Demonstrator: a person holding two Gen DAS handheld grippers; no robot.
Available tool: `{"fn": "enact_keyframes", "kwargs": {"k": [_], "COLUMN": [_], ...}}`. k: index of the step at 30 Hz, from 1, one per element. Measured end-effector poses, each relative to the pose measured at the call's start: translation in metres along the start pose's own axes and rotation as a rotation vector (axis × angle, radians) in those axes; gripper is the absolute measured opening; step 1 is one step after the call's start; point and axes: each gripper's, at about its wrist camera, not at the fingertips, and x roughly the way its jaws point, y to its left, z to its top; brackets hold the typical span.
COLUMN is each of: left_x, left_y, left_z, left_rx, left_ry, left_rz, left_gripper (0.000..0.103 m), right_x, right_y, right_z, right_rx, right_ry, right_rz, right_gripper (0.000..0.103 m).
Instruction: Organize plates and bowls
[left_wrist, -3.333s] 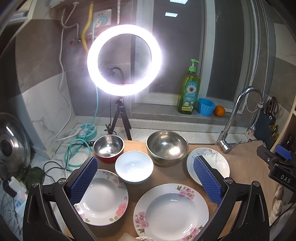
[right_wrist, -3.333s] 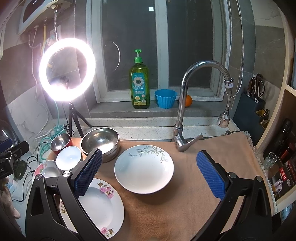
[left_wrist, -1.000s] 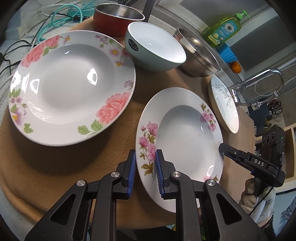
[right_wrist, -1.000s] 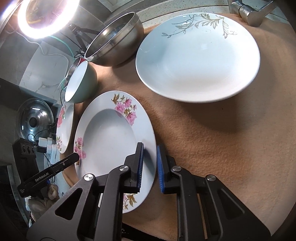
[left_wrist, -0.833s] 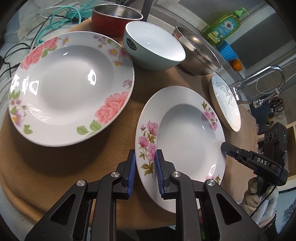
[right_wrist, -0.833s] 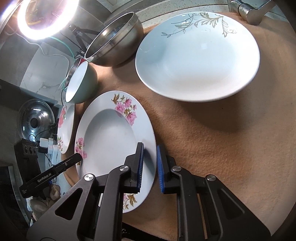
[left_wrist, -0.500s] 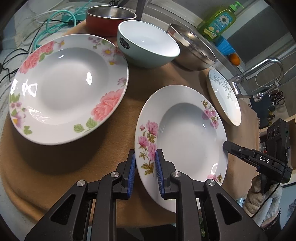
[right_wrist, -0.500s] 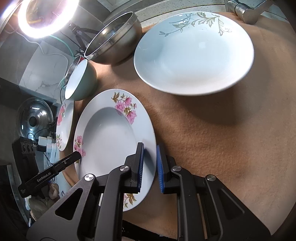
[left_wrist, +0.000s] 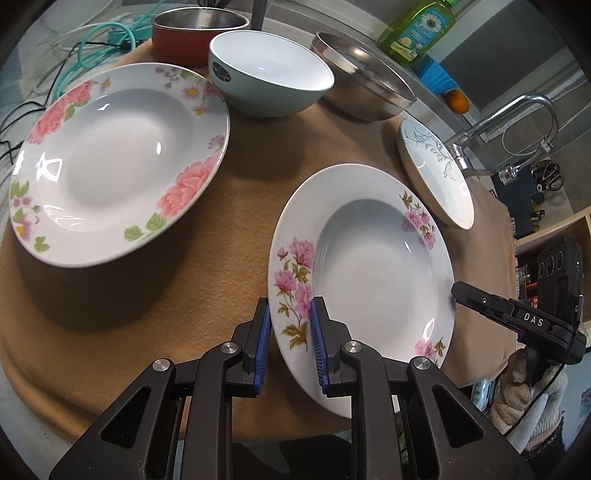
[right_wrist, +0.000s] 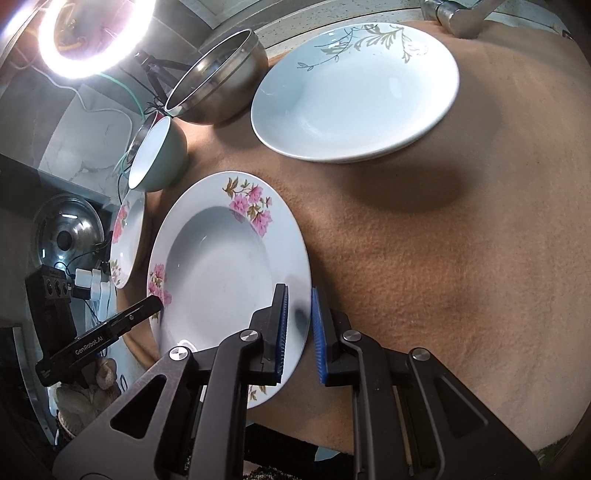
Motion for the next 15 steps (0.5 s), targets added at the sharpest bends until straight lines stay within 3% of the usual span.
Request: {"fn": "enact_keyframes", "kwargs": {"k": [15], "left_x": [0.0012], "left_y": [-0.002], "left_z": [-0.002], "left_rx": [0.017], "left_ry": [-0.002], "left_rz": [0.005], "left_gripper": [0.02], "right_x": [-0.0025], "right_y": [0.0004], "right_z": [-0.0043], "right_rx": [-0.005], "right_ry": [0.001], "right_rz": [-0.008], "right_gripper": [0.013]}}
